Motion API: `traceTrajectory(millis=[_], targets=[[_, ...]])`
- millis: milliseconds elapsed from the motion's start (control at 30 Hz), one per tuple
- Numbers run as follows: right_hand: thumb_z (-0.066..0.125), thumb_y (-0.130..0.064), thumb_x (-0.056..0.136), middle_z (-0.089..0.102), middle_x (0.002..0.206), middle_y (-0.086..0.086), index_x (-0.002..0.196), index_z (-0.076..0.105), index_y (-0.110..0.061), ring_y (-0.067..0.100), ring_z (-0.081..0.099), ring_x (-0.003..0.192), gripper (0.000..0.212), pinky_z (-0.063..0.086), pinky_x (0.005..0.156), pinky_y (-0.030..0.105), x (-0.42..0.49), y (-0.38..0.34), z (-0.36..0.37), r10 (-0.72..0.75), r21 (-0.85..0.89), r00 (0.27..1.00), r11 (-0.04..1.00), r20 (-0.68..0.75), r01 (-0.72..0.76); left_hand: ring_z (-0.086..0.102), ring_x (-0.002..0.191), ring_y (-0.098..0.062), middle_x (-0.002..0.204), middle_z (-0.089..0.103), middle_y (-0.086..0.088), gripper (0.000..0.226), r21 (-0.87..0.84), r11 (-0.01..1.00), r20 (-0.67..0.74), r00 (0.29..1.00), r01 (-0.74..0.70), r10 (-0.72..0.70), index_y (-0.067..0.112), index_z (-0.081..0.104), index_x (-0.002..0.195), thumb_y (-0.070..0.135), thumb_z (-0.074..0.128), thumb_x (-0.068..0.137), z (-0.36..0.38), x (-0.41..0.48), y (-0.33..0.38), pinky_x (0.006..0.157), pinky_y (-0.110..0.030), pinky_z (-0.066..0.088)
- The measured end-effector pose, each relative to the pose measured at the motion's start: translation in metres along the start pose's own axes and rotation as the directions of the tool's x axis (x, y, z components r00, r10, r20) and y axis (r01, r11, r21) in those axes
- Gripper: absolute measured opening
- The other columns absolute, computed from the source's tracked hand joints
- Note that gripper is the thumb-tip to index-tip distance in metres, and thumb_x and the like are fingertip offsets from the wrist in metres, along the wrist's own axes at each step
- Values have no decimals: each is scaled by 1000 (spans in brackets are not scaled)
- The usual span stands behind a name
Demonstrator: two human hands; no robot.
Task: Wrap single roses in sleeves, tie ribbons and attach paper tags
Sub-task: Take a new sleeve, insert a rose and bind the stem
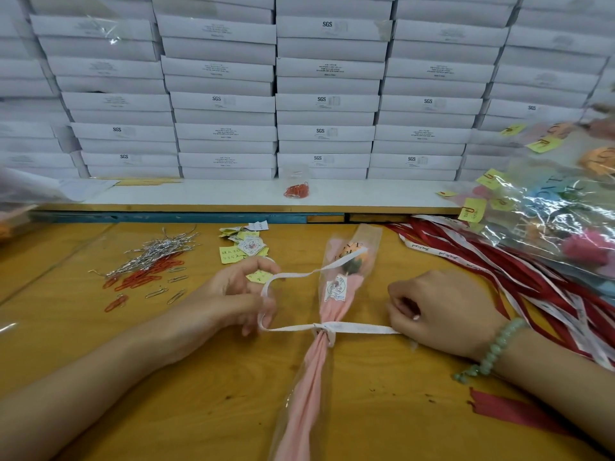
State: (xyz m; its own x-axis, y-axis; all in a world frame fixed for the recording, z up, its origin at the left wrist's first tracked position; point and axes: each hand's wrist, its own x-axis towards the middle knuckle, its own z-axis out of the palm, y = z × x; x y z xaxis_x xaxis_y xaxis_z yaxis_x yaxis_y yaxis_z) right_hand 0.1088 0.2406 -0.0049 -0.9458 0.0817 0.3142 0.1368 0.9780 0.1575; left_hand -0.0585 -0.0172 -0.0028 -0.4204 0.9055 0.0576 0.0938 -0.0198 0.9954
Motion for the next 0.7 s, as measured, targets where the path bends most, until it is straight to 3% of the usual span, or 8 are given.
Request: traceTrajectory(millis=[67,133,233,333,433,533,633,700], targets=[[44,-43,86,48,56,-8,63,43,-28,10,46,49,28,20,42,18,0,-1,-3,4,30,1000,1000,-28,-3,54,61,-13,77,63,-3,49,159,987,-121,992,-25,44,36,55,121,29,72,76,3,0,0,52,-23,45],[42,-43,89,49,67,-11,73,48,-31,9,46,51,21,23,41,17,-1,-5,-7,1,70,996,998,-86,5,60,75,-6,101,61,14,56,447,892,-190,967,-70,172,49,47,126,31,70,78,6,-2,1,63,-27,53],[39,-39,93,52,77,-14,82,56,-27,5,42,46,24,25,39,12,-3,-14,-15,-75,141,973,984,-220,108,44,122,4,137,35,29,49,822,535,-15,932,-194,361,49,44,130,36,65,87,9,-6,1,90,-12,45],[37,-42,94,58,82,-14,86,62,-25,3,45,50,31,41,40,22,-6,-25,-16,-222,197,950,944,-221,266,36,130,2,130,47,24,29,882,369,152,919,-292,364,36,59,118,44,46,93,16,-9,-1,103,-19,35],[39,-49,94,60,84,-14,89,64,-26,5,52,52,33,46,42,26,-9,-35,-15,-322,144,926,925,-197,352,44,117,2,110,56,20,38,888,337,214,929,-314,302,35,62,107,58,35,95,21,-10,-1,96,-21,41],[42,-51,92,60,85,-15,90,64,-28,5,51,51,32,43,40,23,-10,-38,-15,-360,93,915,920,-182,380,49,101,-1,97,54,18,35,899,297,236,926,-323,294,33,61,97,61,40,93,21,-9,-1,86,-20,42],[42,-46,92,59,85,-16,89,62,-29,4,52,53,26,43,39,22,-9,-37,-14,-347,105,923,924,-166,367,49,88,-4,85,54,15,38,891,353,193,941,-287,278,31,61,84,63,41,89,22,-10,-1,77,-18,41],[41,-40,93,58,83,-15,87,61,-29,4,52,54,23,44,40,23,-8,-36,-12,-329,126,932,929,-153,349,52,79,-8,75,57,10,35,837,472,170,951,-277,257,32,62,75,62,48,87,23,-10,1,71,-18,41]])
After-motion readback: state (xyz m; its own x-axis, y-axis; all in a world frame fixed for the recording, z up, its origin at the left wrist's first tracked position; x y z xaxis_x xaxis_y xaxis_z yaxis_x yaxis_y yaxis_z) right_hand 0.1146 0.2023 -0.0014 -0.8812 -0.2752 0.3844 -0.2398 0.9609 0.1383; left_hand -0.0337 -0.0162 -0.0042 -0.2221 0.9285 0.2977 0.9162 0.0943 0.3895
